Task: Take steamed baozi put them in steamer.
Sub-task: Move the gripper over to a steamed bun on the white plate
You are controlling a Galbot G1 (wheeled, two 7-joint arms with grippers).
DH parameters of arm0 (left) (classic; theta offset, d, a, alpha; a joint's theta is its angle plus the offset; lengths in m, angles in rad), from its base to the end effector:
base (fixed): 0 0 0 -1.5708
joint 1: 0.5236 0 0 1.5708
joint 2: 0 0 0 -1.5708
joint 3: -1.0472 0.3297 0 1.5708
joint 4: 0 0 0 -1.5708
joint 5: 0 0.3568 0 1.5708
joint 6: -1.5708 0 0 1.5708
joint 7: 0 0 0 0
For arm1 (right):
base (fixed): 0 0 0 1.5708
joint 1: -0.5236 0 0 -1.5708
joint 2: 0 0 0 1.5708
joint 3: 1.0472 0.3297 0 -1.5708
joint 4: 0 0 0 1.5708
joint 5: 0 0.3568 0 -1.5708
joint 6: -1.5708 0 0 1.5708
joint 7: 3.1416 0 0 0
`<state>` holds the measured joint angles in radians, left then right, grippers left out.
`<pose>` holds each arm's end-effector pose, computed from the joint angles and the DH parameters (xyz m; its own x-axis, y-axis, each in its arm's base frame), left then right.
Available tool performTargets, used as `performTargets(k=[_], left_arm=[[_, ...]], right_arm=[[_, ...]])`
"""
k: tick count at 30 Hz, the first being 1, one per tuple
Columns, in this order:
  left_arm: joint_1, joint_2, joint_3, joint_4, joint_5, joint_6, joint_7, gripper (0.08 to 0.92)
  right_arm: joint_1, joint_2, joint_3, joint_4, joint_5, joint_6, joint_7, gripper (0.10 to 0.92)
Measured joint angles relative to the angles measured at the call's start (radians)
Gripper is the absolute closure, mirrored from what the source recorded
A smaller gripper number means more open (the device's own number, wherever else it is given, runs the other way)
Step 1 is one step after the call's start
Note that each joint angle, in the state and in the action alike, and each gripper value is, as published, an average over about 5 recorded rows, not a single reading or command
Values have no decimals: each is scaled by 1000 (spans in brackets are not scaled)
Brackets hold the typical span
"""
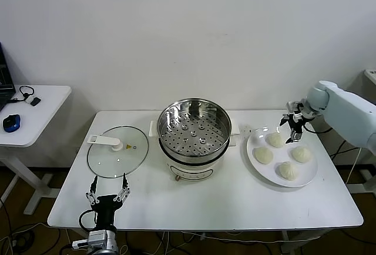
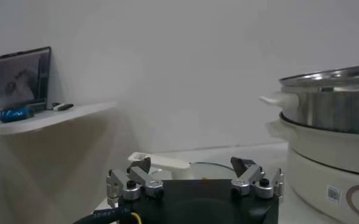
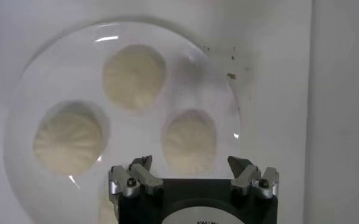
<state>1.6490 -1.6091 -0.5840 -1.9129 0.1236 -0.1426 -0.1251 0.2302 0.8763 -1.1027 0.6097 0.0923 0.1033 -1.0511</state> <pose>0.1573 0.0122 -0.3636 -0.9788 -0.1770 0.1029 -0.1625 0.9773 0.1357 0.5794 -0.2415 -0.1869 -0.1977 -0.0516 0.9789 -0.9803 0.0091 -0.1975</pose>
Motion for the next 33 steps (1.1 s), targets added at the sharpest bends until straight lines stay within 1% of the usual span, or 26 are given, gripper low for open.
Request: performTargets(k=[17,33], left_arm=[[-7,0,-1,17,0,-6,-1,177],[-10,0,-3,21,-4,-12,2,177]], right_arm=[[-79,110,132,-194,-81,61,15,203],[-95,166,175,-281,-112,77,22,203]])
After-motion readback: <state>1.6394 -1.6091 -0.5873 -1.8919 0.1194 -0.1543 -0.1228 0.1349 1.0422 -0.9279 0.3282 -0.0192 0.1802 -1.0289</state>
